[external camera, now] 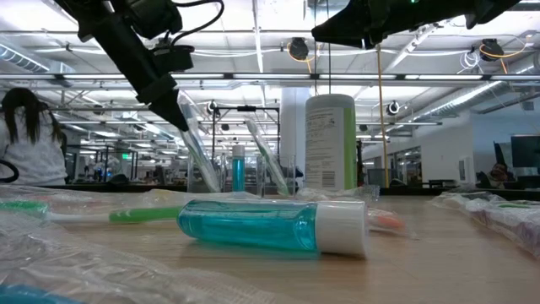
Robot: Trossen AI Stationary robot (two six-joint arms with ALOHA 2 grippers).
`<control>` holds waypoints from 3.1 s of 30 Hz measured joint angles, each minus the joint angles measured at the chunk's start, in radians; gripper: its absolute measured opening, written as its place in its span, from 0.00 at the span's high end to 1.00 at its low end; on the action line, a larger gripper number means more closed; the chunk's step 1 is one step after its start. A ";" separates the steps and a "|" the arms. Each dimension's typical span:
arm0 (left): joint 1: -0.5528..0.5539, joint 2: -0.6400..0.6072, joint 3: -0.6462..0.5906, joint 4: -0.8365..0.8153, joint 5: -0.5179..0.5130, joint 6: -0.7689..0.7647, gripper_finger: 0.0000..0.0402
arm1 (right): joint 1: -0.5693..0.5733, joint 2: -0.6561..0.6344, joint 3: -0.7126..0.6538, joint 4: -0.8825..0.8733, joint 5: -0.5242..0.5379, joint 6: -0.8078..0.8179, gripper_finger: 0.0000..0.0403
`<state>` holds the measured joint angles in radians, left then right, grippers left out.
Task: Pick & Place toothbrushing station
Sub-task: Put the blue toothbrush into the transparent organizer, then put the orange toothbrush into the transparent organizer
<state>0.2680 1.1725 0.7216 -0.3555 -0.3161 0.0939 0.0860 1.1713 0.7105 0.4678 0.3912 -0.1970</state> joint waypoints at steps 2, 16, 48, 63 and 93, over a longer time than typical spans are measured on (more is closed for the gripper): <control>0.000 0.000 0.000 -0.001 0.000 -0.006 0.65 | 0.000 0.000 0.000 0.000 0.000 0.000 0.67; -0.051 -0.054 0.188 -0.390 0.000 -0.103 0.51 | 0.002 -0.007 -0.001 -0.094 -0.003 0.085 0.67; -0.315 -0.060 0.200 -0.391 0.001 -0.367 0.60 | 0.066 -0.064 -0.104 -0.576 -0.445 0.577 0.67; -0.404 -0.060 0.090 -0.240 0.046 -0.451 0.60 | -0.006 -0.060 -0.105 -0.469 -0.201 0.423 0.67; -0.404 -0.060 0.068 -0.217 0.045 -0.467 0.60 | -0.204 0.545 -0.105 0.037 -0.163 0.616 0.52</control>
<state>-0.1360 1.1130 0.7891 -0.5720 -0.2710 -0.3728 -0.1177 1.7165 0.6056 0.5052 0.2283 0.4185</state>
